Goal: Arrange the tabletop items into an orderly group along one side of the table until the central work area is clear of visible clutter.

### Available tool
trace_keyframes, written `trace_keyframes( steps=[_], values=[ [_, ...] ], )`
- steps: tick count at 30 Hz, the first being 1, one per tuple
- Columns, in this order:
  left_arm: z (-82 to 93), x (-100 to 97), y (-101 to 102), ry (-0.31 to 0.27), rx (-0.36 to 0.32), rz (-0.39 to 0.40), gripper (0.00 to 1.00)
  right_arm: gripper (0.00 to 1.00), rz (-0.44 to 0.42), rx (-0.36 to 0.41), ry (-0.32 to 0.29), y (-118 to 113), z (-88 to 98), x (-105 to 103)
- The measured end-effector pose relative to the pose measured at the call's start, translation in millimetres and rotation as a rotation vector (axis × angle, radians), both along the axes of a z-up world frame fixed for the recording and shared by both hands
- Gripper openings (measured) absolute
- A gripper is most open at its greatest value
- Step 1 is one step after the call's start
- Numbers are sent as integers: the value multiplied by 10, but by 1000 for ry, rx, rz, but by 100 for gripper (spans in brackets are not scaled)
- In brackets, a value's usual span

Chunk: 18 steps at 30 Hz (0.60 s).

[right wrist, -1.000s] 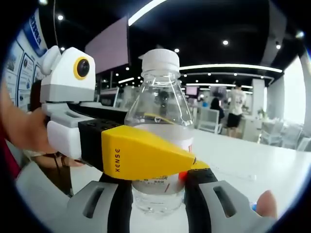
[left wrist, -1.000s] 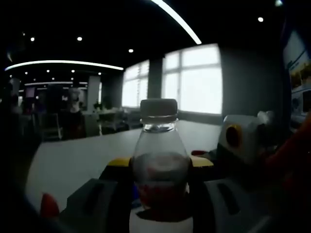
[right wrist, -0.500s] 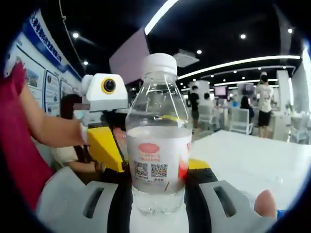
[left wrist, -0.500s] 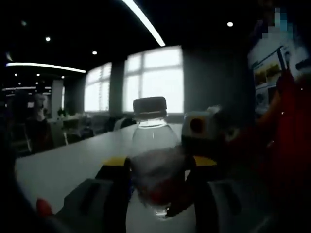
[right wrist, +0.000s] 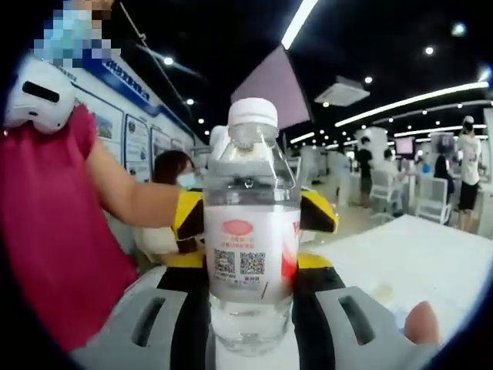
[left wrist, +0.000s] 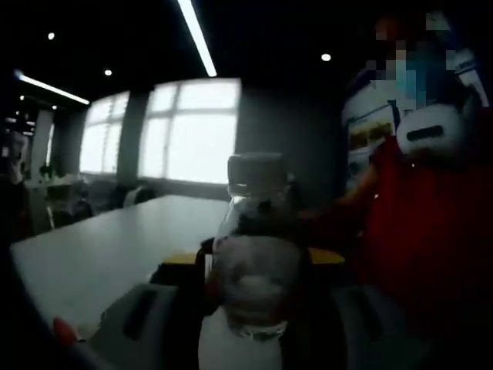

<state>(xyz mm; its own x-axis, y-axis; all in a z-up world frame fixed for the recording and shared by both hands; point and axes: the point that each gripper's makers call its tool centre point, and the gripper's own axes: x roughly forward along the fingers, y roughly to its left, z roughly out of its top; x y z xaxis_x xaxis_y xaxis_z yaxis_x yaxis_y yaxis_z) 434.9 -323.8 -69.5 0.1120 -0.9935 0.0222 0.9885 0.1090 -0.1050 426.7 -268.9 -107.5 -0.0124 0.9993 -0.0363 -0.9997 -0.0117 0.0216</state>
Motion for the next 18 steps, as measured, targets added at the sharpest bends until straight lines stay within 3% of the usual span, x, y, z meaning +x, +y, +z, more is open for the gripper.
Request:
trace_keyframes(
  steps=[5,14,18],
  values=[
    [78,3,-21,3,-41,-6,45,39,3,19,-14,26,57,-11],
    [108,-6,-37,-16,-51,-16,40,40,8,27,-19,44,81,-17],
    [84,22,-5,-12,-36,-9,39,42,4,-18,-24,113,35,9]
  ],
)
